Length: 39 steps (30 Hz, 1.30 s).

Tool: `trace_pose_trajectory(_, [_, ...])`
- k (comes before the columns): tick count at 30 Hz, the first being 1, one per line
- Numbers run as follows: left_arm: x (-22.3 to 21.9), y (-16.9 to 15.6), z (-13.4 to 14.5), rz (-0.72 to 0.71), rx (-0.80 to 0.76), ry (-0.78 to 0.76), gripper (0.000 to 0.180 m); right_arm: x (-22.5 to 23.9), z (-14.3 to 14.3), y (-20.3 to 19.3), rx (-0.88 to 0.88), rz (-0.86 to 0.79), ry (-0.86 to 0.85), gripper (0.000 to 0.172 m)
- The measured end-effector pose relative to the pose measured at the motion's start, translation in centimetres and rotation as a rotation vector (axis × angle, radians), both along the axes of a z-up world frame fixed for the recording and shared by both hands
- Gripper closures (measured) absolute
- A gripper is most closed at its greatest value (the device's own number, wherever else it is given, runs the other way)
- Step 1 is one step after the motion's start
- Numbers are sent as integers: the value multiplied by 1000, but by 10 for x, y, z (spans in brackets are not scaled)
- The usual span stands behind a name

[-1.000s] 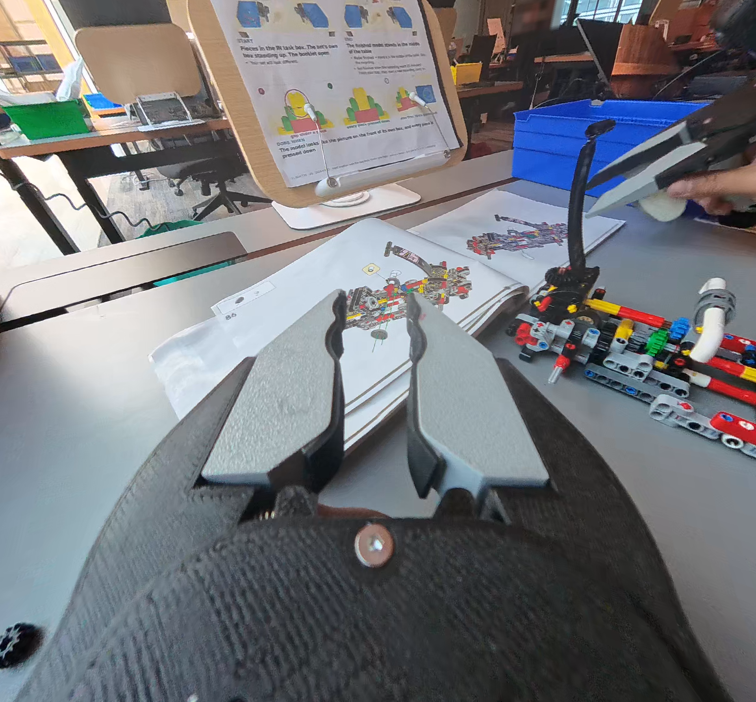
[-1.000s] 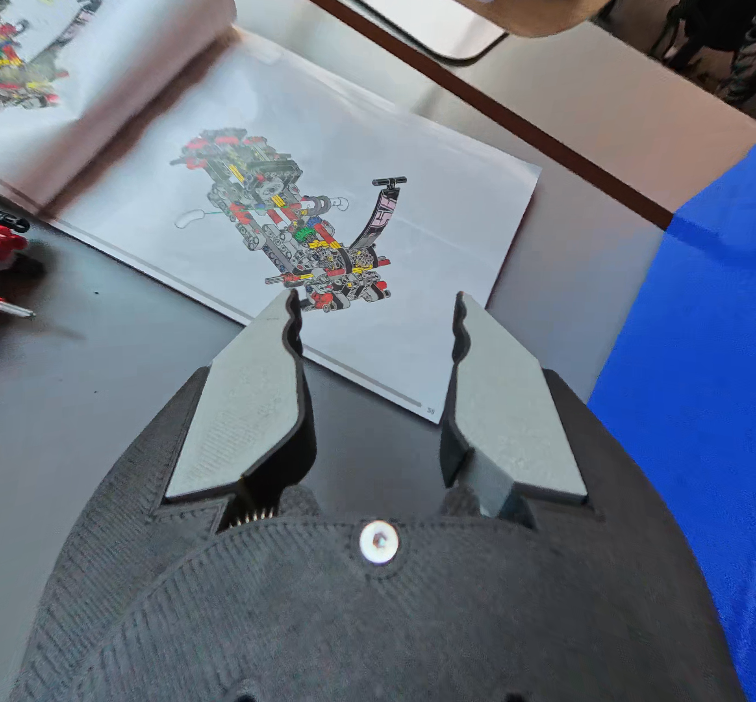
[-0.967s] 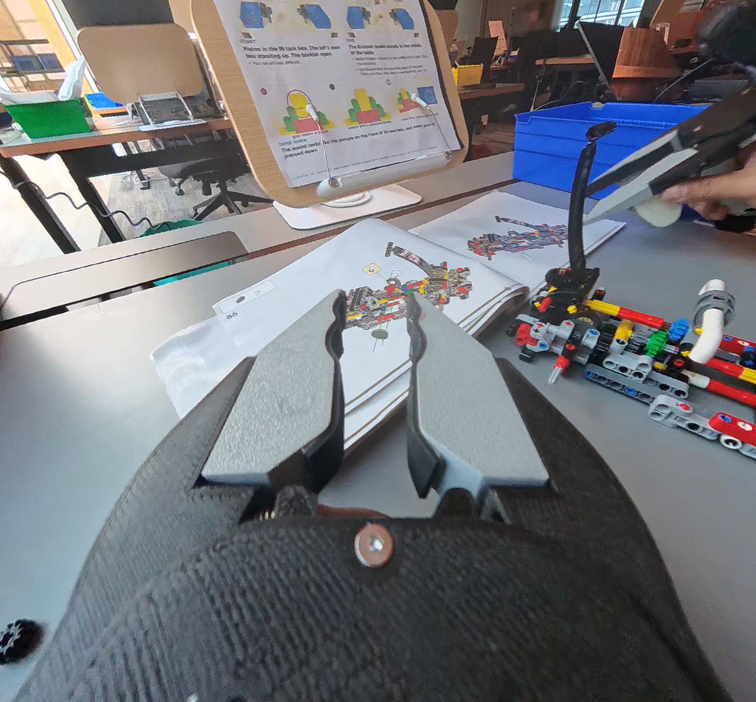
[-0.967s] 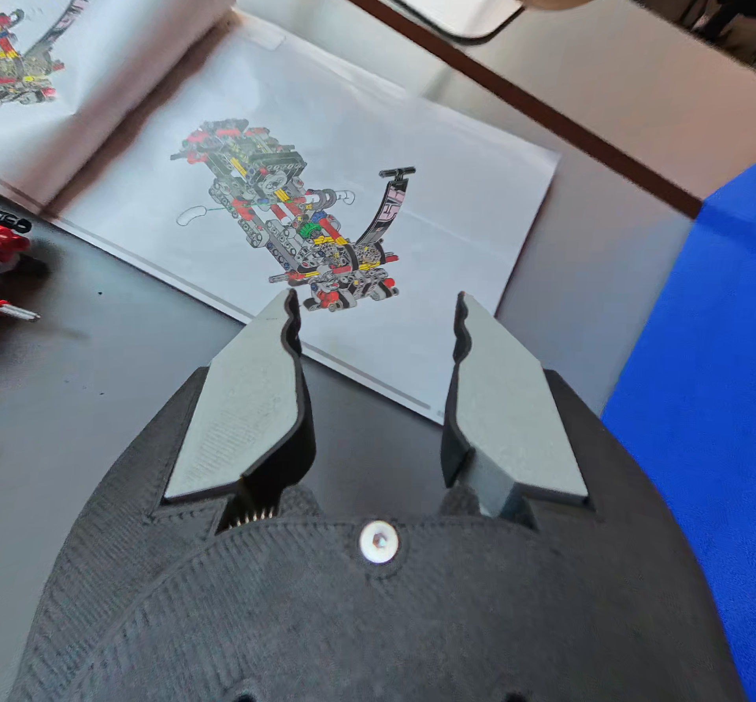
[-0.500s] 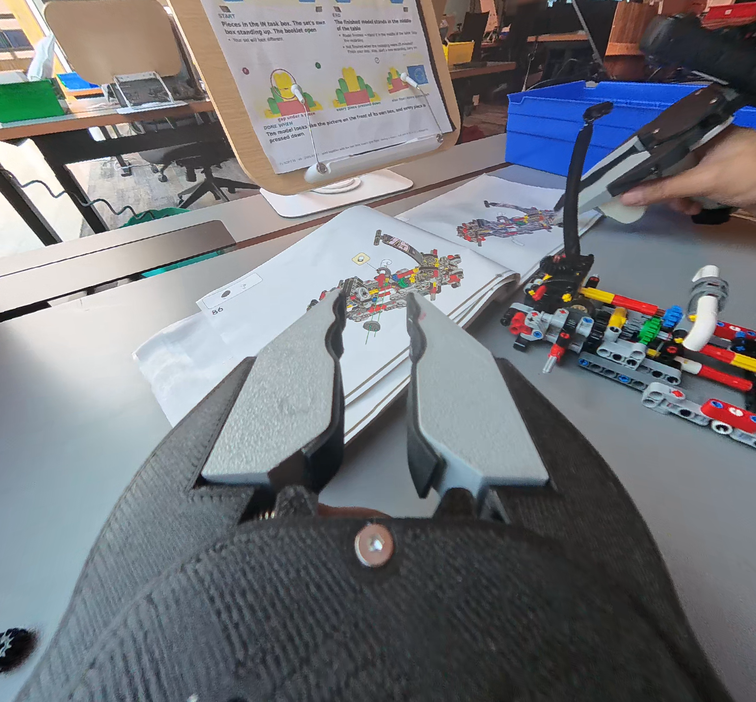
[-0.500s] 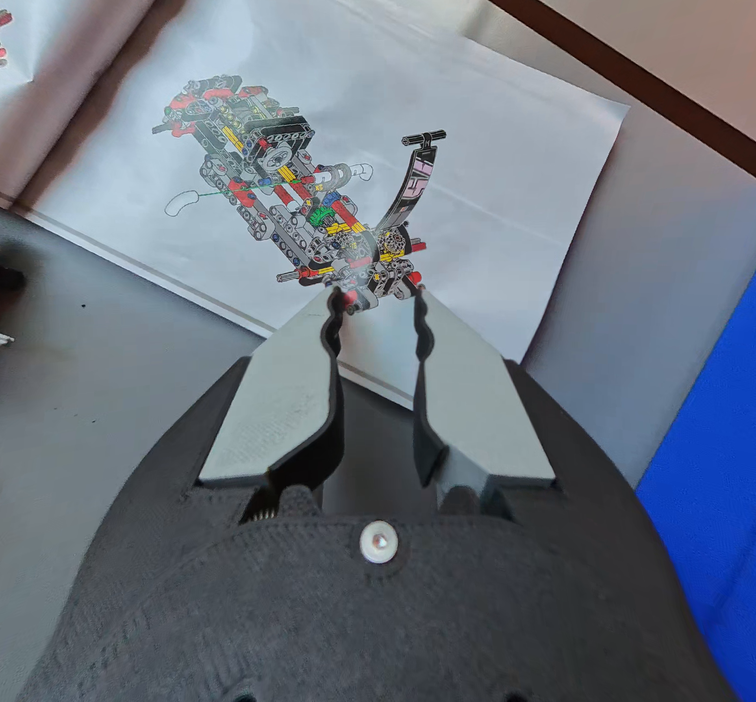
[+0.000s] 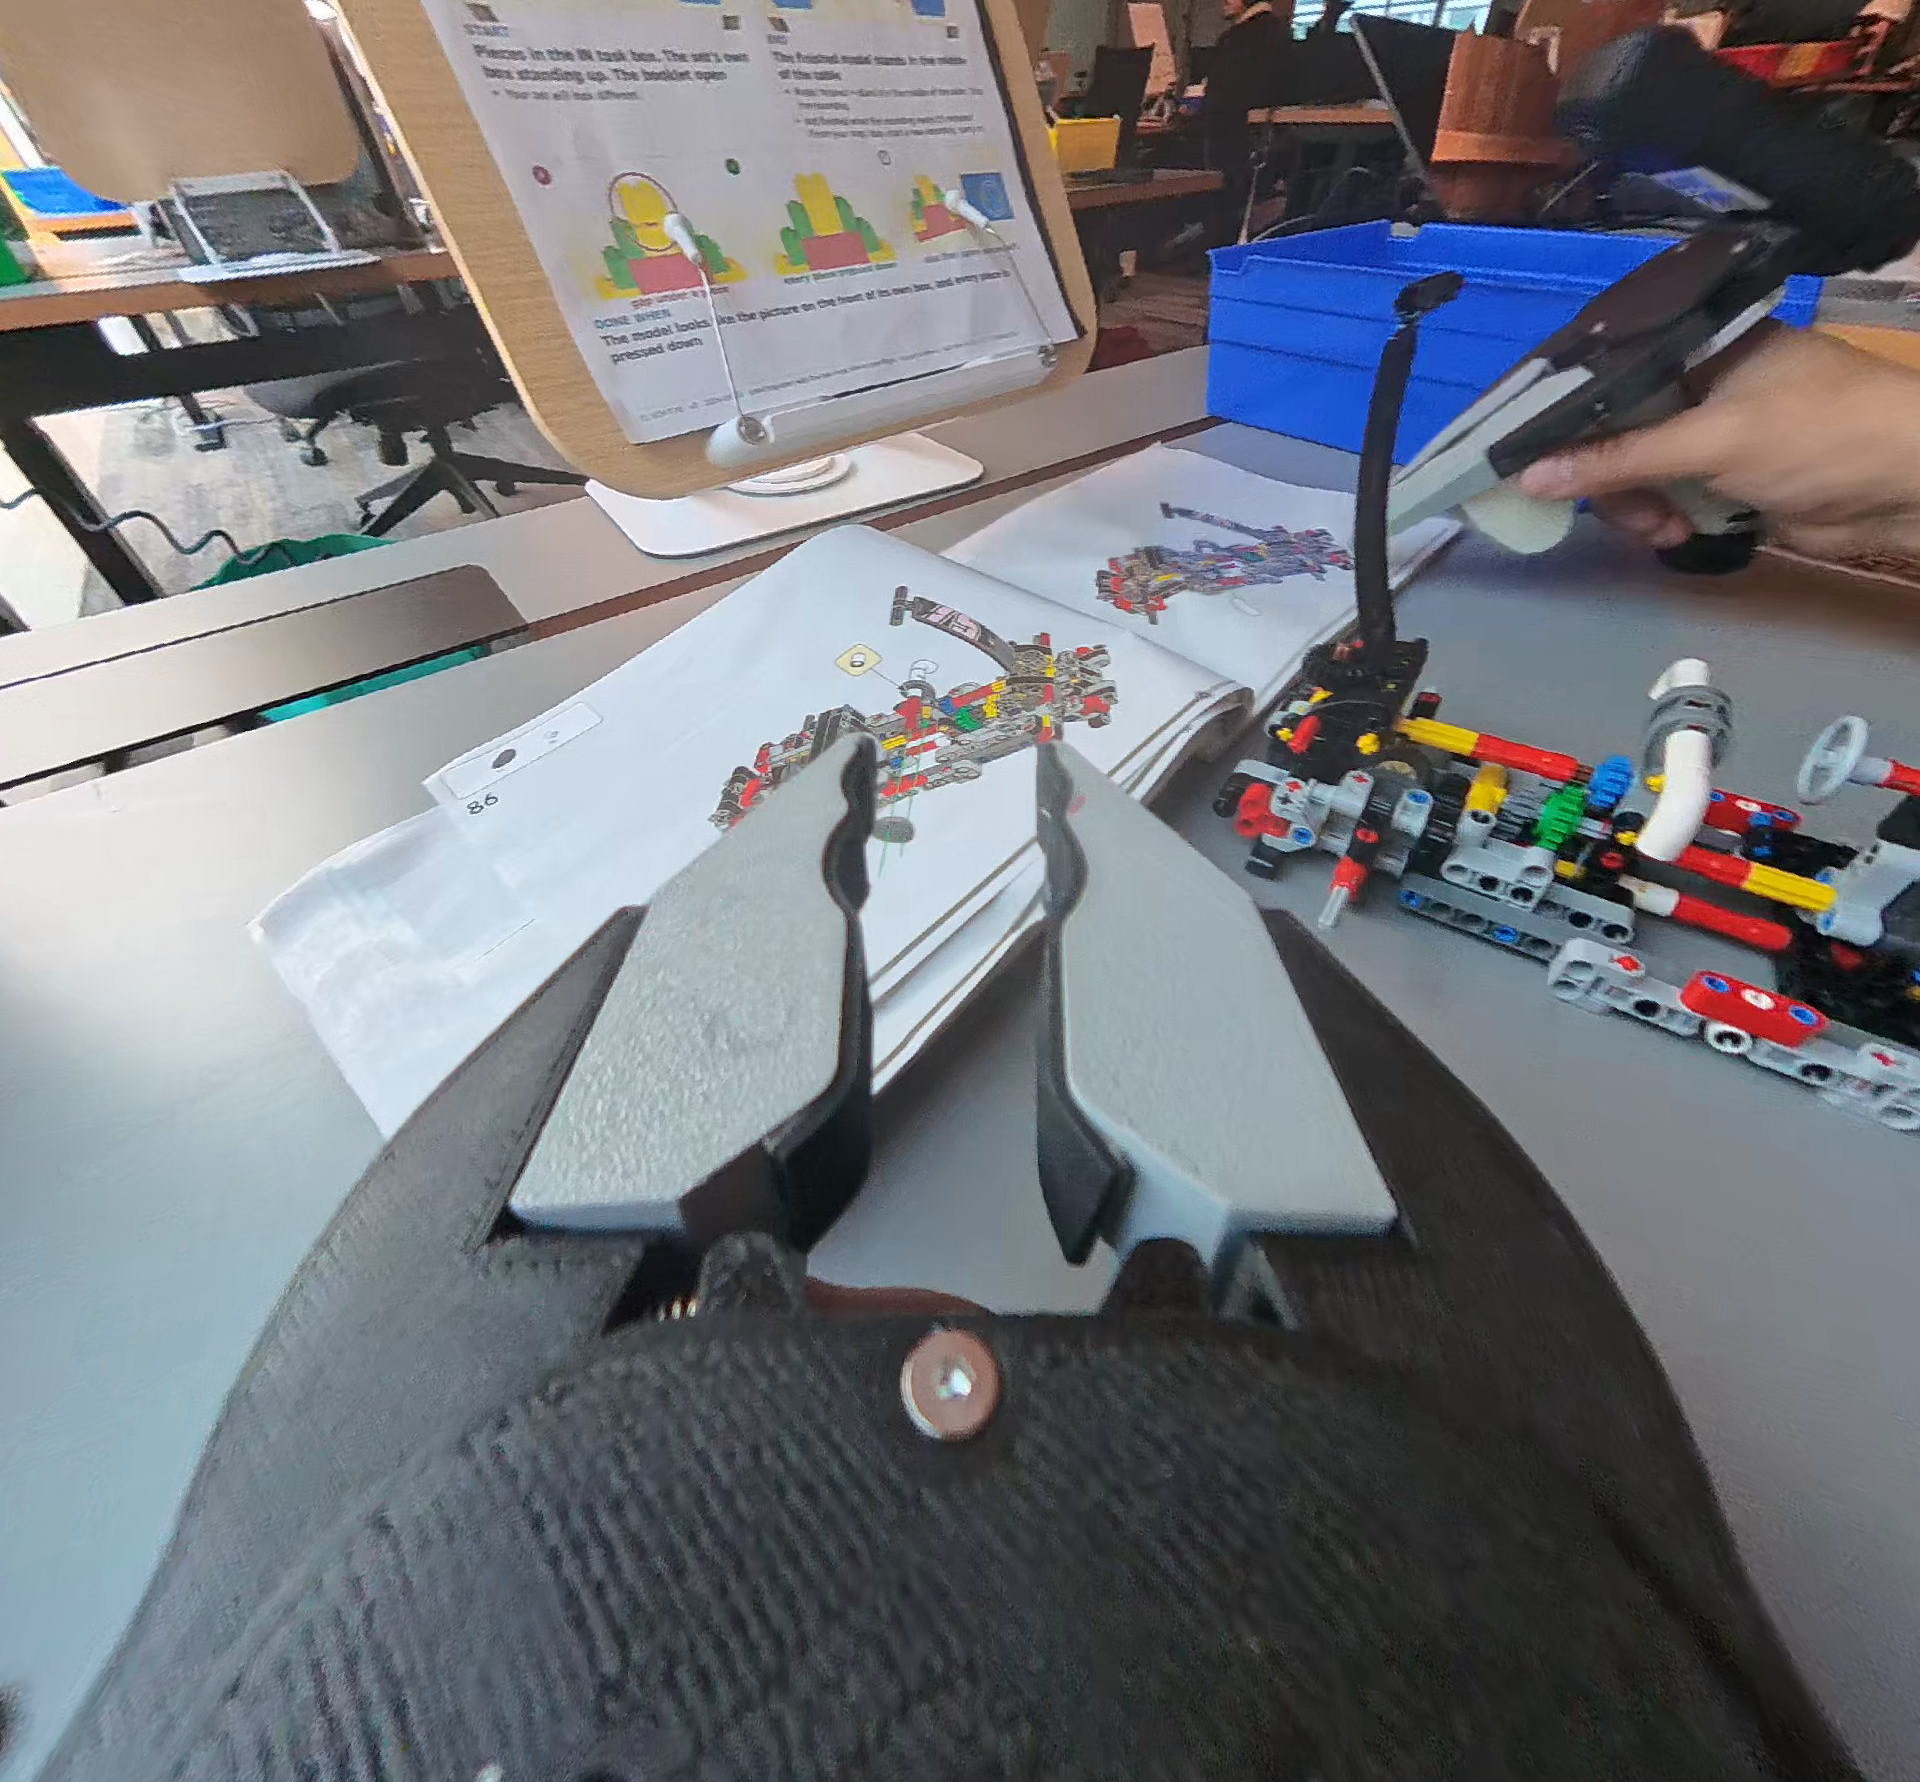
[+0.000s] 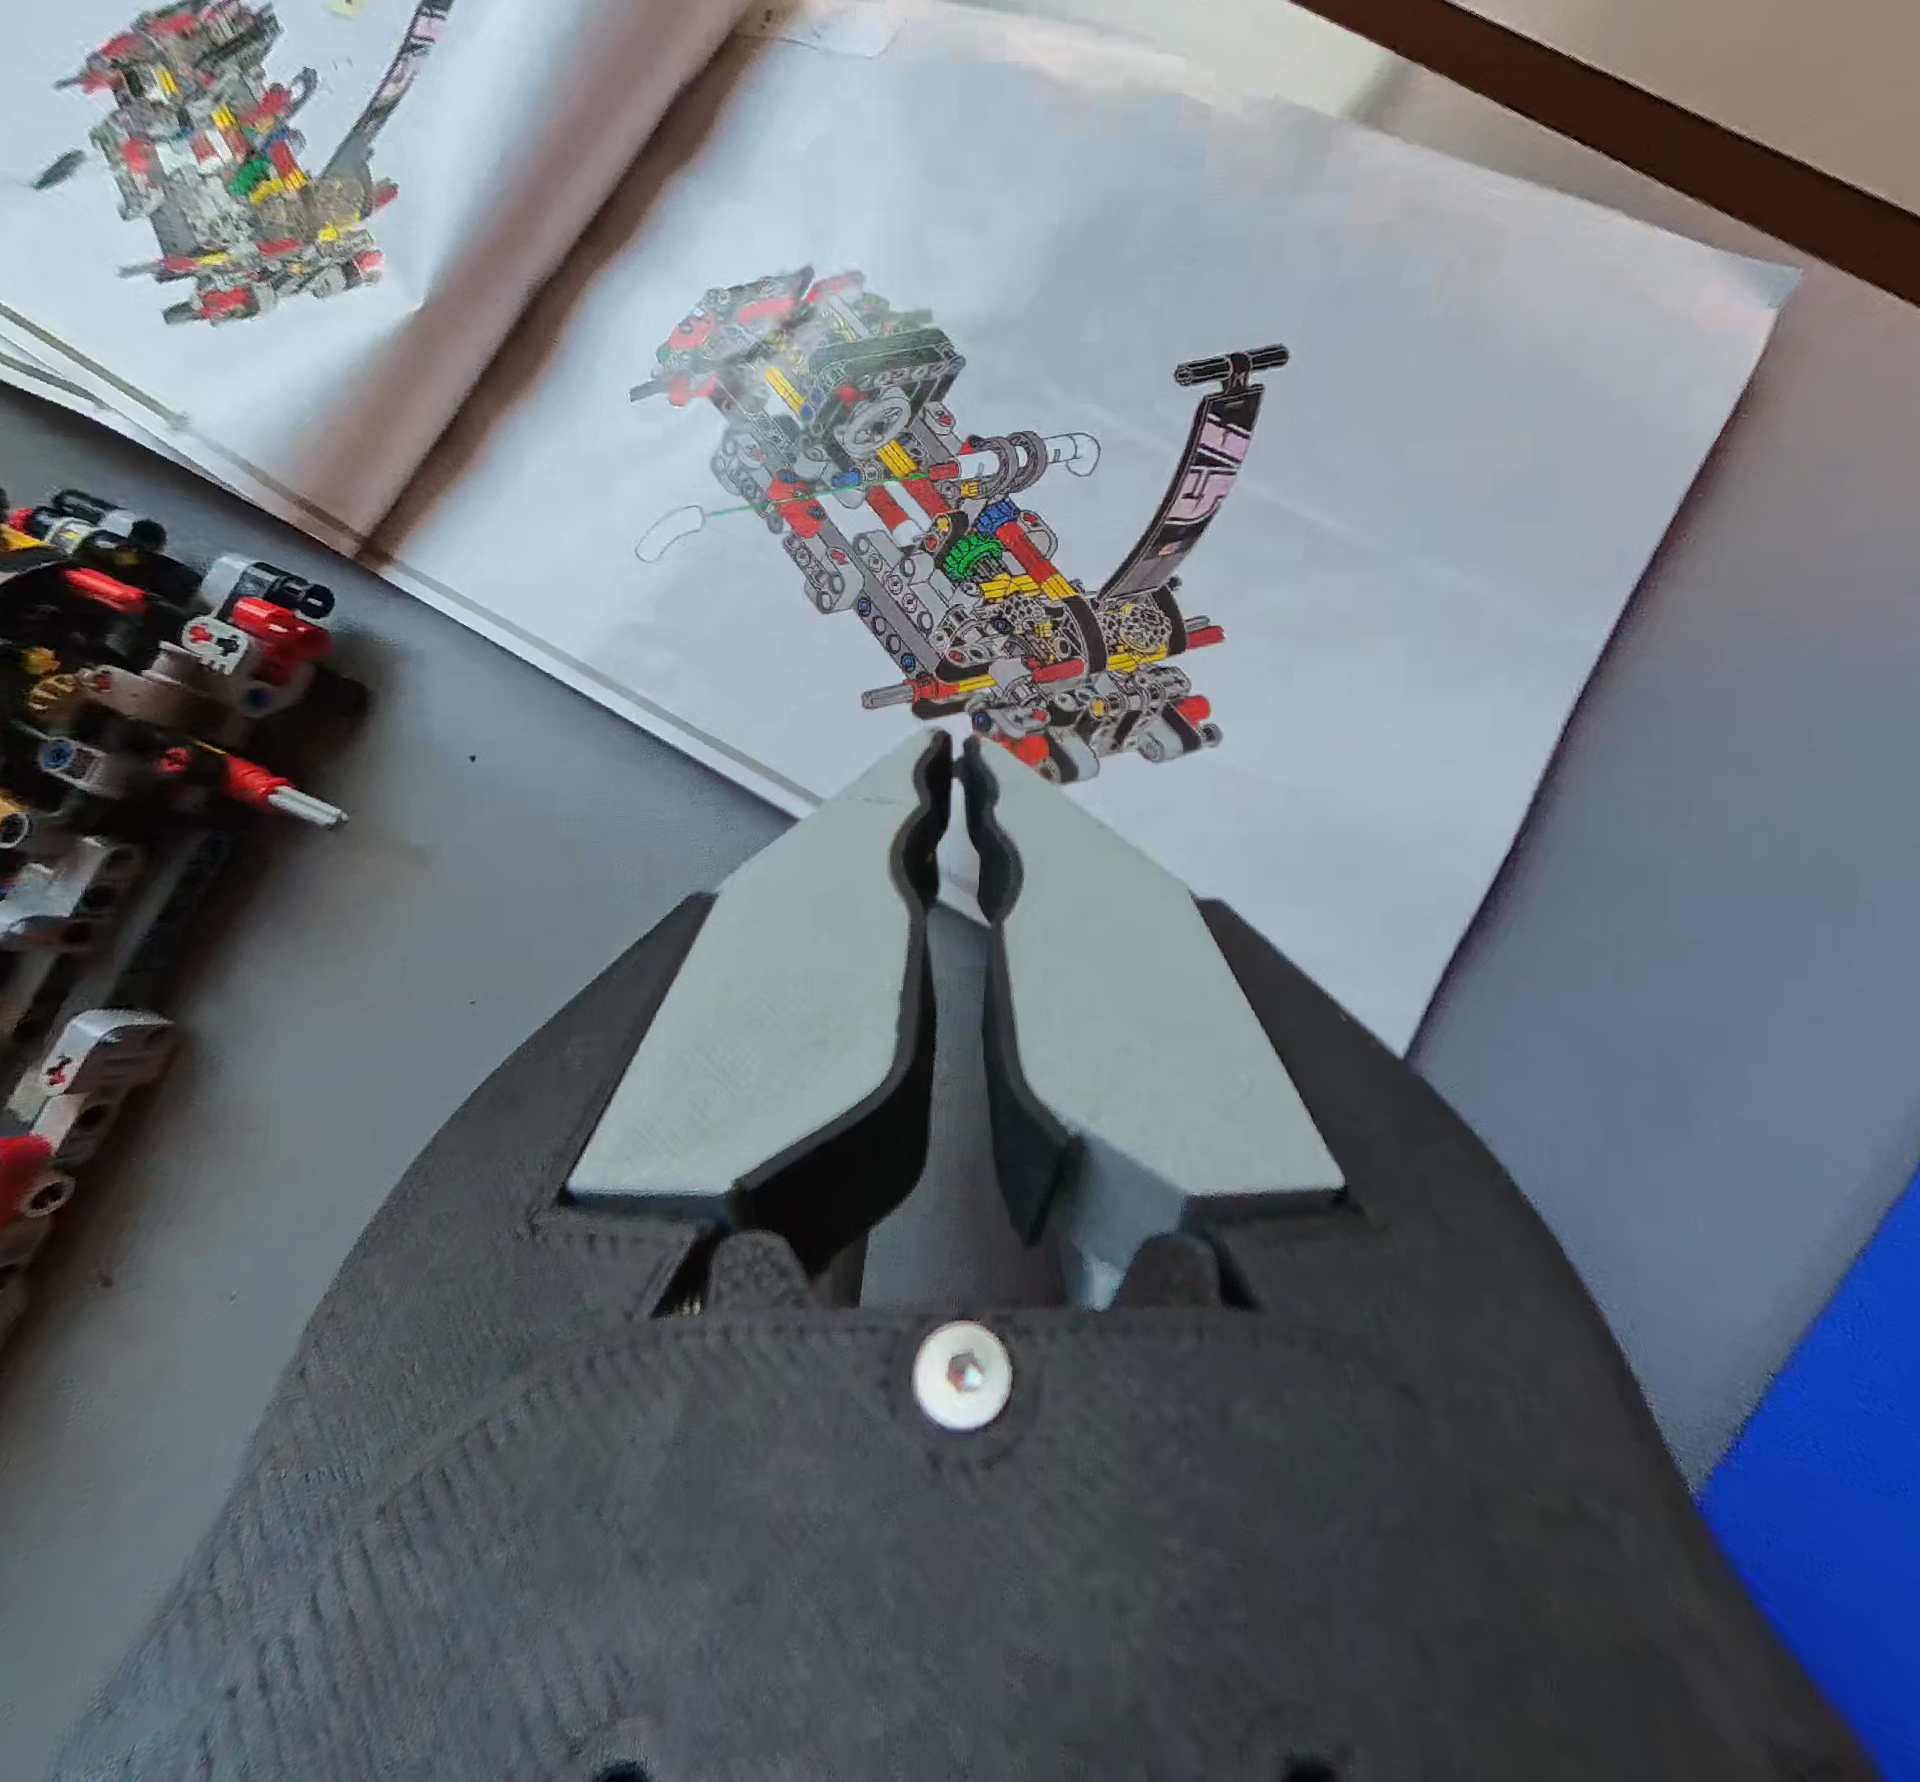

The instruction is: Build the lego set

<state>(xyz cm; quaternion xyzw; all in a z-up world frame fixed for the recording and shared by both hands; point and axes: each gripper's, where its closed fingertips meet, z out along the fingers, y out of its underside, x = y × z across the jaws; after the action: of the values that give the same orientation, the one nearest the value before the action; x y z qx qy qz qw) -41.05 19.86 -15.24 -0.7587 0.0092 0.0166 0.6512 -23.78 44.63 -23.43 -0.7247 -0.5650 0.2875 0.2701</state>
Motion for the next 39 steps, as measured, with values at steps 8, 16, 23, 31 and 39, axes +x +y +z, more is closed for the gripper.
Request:
trace_pose_trajectory(8, [0,-8,9,5,72,-10,156,28,-11,24,69,-146,-49,108])
trace_pose_trajectory(16, [-11,-7,7,83,58,-21,158,8,-12,10,134,-50,-85,145])
trace_pose_trajectory(23, [-10,1,12,98,-79,1,157,7,-11,15,97,-26,-26,172])
trace_pose_trajectory(31, [44,54,124,-18,-210,246,150,-11,-8,-8,-74,70,61,172])
trace_pose_trajectory(39, [164,140,74,-358,-729,415,131,-12,0,-5,-135,118,117,172])
